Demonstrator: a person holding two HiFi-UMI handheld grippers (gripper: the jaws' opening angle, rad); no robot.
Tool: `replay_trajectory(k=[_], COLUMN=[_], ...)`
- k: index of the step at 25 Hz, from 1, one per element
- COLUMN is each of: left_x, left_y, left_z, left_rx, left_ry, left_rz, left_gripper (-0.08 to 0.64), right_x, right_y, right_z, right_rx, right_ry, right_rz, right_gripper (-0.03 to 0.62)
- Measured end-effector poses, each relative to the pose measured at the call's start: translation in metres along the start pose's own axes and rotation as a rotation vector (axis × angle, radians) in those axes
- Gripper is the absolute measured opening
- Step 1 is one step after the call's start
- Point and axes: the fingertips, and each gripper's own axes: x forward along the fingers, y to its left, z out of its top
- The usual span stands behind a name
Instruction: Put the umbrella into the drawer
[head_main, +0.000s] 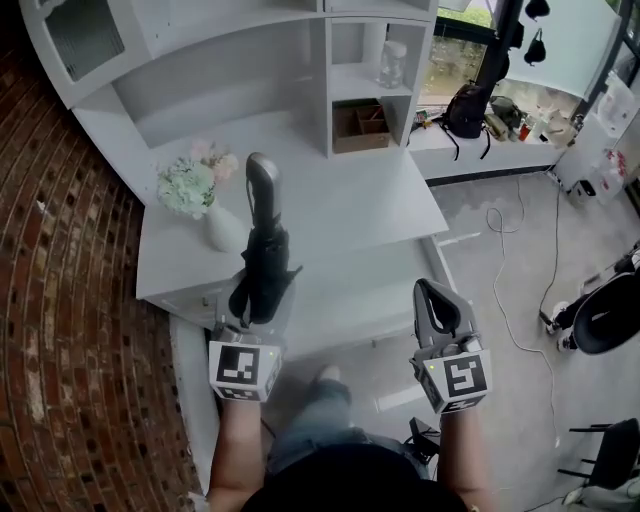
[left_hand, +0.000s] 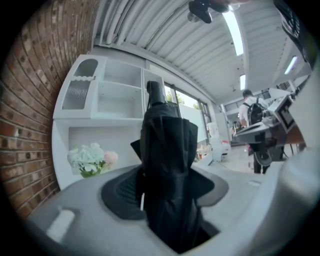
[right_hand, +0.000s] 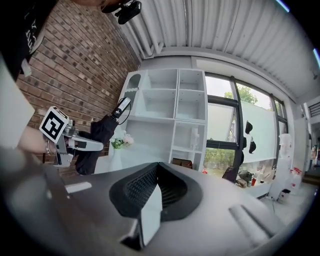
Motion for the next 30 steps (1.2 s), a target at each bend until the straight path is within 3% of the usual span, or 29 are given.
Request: replay_trajectory(k=[14, 30], left_x=[0.093, 0.12], left_y=[-0.013, -0.049], left_z=[-0.077, -0.185], left_rx=[0.033, 0.019], left_ry=[0.176, 0.412], left_rz=[-0.222, -0.408], left_gripper=[0.239, 0.239], right_x=[0.043, 0.1], right_y=[-0.043, -0.033], right_z=[-0.035, -0.066], right_rx=[0.051, 0.07], right_ry=[0.11, 0.218], right_rz=[-0.135, -0.095], right_gripper=[0.003, 0.003])
